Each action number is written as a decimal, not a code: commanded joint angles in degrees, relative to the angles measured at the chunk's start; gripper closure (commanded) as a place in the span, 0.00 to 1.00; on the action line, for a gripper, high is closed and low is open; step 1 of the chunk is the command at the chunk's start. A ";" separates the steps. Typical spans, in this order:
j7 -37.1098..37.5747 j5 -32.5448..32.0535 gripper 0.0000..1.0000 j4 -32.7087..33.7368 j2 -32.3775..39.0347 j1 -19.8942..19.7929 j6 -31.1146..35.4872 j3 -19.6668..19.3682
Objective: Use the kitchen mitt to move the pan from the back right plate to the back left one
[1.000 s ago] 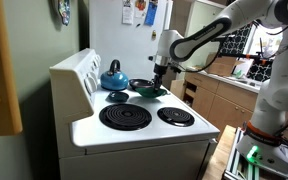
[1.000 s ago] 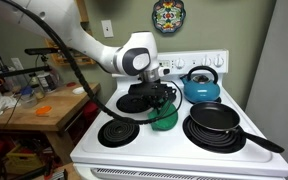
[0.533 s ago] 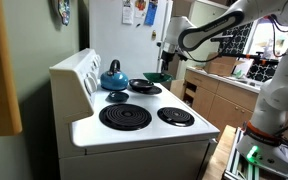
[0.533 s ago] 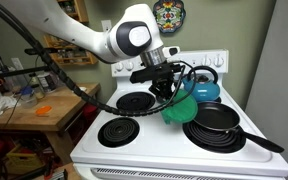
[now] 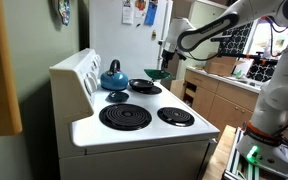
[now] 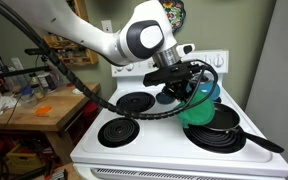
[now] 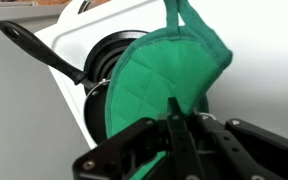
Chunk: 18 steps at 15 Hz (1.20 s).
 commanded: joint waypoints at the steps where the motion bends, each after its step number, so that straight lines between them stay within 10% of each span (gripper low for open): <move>1: -8.84 3.20 0.98 1.98 4.14 -0.64 5.11 -2.18; 7: -29.00 18.04 0.98 4.63 8.52 -1.07 5.22 -1.67; 18: -36.68 15.48 0.95 9.26 15.02 -1.85 4.89 -0.98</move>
